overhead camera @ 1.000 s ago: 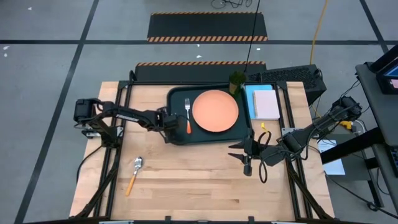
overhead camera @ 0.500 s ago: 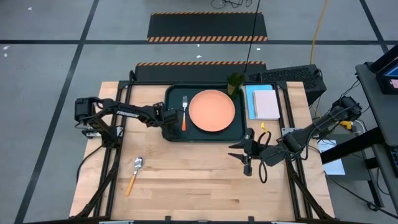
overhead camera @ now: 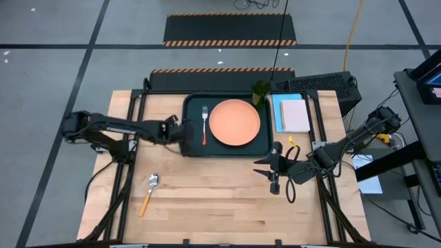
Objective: Pick and place plate/cup/fork/spoon on tray
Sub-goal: Put the orange spoon on the black serving tray to the left of the orange fork
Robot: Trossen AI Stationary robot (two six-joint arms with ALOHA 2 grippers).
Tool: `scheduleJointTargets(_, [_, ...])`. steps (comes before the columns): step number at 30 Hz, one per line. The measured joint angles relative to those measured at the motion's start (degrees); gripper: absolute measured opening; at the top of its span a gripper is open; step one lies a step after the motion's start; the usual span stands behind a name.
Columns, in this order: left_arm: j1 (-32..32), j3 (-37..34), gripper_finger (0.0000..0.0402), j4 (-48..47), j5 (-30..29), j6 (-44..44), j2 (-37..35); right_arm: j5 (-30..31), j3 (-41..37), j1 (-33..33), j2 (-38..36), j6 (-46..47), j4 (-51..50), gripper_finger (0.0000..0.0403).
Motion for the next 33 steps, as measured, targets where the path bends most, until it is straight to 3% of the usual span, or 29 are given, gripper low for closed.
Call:
scheduleJointTargets(10, [-27.9,0.0,0.0006,-9.1,2.8,-31.4,-3.9,0.0,0.0,0.0,0.0,0.9,-0.2,0.0118])
scheduleJointTargets(17, [-44.0,0.0,0.0003,-4.8,3.0,-51.3,-3.5,0.0,0.0,0.0,0.0,2.4,0.8,0.0118])
scheduleJointTargets(23, [-51.6,0.0,0.0009,-8.1,2.9,-65.8,-3.5,0.0,0.0,0.0,0.0,2.1,1.2,0.0118])
scheduleJointTargets(33, [-56.5,0.0,0.0061,-18.4,5.4,-84.2,-3.4,-0.1,0.0,0.0,0.0,2.1,2.0,0.0118])
